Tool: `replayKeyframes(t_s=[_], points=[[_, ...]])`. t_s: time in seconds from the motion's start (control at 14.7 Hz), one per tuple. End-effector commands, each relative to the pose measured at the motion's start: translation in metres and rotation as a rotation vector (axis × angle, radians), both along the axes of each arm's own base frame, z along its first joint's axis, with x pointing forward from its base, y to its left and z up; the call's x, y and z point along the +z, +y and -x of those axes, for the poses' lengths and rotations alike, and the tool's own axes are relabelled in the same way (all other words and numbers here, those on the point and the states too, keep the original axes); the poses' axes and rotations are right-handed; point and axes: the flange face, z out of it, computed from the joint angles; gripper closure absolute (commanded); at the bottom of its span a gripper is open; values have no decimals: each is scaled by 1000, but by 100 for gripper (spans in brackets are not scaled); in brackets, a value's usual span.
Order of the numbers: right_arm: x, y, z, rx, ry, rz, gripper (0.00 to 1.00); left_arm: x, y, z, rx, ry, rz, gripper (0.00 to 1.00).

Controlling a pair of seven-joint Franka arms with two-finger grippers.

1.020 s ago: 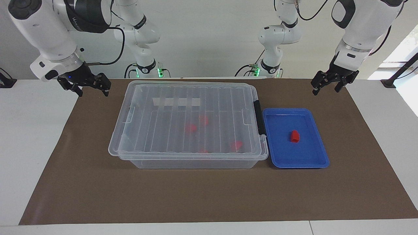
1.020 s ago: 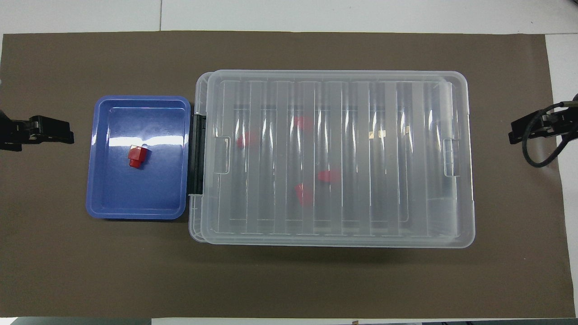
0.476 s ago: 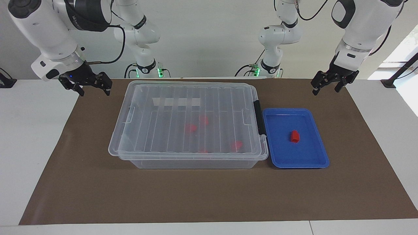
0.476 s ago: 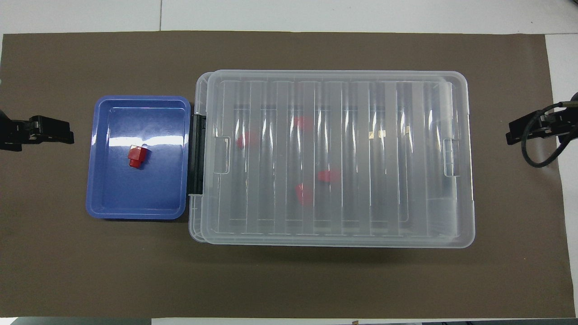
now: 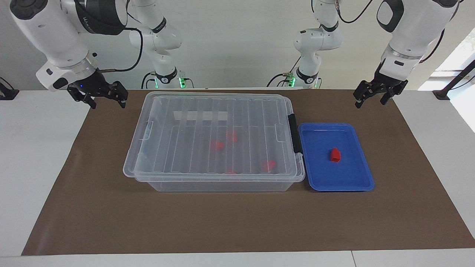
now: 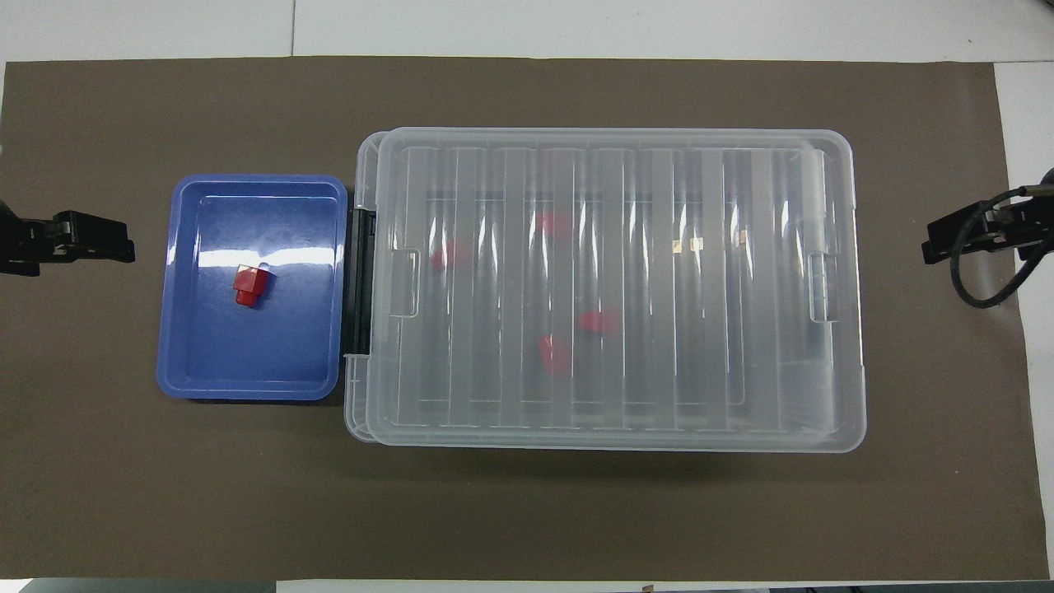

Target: Place red block in blue tray from box

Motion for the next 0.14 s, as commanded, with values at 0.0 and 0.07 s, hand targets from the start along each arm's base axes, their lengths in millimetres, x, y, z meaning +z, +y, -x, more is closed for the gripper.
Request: replayKeyframes(t_s=[0.0, 0.07], points=[[3, 0, 4, 3, 4, -15, 0, 3, 3, 0, -2, 12, 13, 0], [2, 0, 3, 3, 6, -15, 0, 3, 3, 0, -2, 12, 13, 0]])
